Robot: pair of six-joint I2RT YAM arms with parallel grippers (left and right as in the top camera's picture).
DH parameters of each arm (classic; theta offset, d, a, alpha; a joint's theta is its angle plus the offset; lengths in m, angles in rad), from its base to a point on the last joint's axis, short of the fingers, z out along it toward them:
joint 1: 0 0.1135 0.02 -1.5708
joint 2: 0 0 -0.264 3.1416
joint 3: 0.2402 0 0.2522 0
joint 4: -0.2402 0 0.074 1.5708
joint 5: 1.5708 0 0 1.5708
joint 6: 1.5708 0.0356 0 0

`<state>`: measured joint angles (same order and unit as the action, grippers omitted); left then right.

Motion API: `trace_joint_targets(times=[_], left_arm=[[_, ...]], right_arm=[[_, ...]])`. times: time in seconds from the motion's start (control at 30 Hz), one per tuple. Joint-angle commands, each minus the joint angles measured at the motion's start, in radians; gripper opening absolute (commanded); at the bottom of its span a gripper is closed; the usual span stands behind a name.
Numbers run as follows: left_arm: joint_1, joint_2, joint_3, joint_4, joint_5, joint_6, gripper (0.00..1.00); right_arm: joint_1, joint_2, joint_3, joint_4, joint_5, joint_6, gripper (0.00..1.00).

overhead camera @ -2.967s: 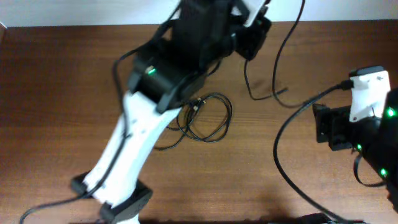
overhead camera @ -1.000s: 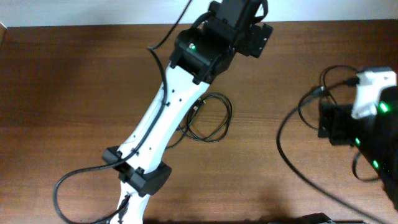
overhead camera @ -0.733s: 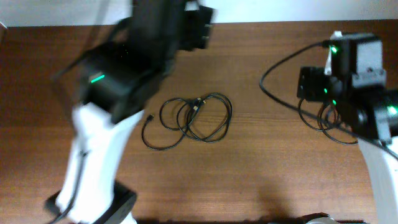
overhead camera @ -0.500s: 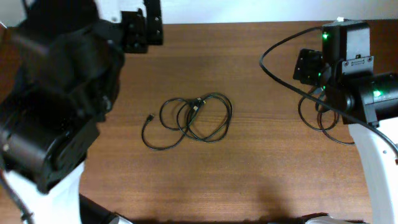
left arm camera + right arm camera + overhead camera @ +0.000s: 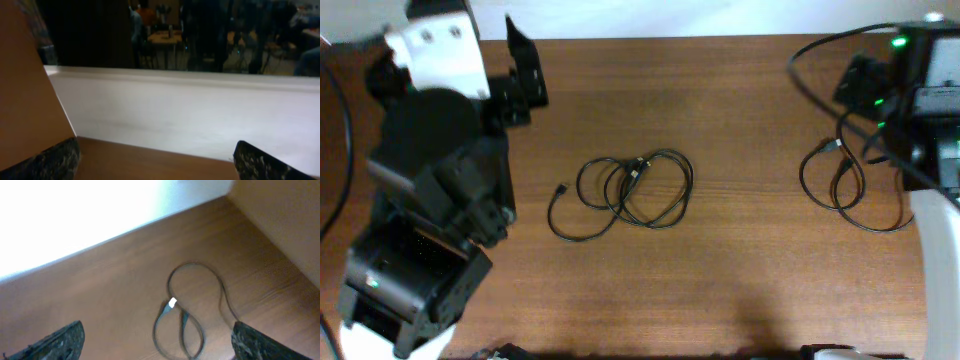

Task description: Untangle cables

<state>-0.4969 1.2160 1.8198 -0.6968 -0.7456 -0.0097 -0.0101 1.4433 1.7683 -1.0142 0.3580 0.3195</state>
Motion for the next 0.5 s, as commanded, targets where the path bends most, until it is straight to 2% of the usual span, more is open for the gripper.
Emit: trace_joint_targets(times=[0.0,0.1,0.23,0.47], left_arm=[[0.005,-0.088,-0.137,0.026,-0.069,0.032,0.99],[0.005,-0.087,-0.138,-0.006,-0.071,0.021,0.99],[0.005,-0.083,-0.138,-0.046,-0.069,0.0,0.99],[0.005,-0.083,-0.138,-0.131,-0.071,-0.006,0.99]], right_arm=[[-0.185,-0.008,0.006,0.088,0.018,0.011,0.97],[-0.335,-0.003,0.006,0.105,-0.014,0.065,0.97],[-0.501,0.051,0.0,0.058,-0.178,0.194,0.96],[-0.521,0.252,-0.002,-0.035,-0.192,0.239,0.92]])
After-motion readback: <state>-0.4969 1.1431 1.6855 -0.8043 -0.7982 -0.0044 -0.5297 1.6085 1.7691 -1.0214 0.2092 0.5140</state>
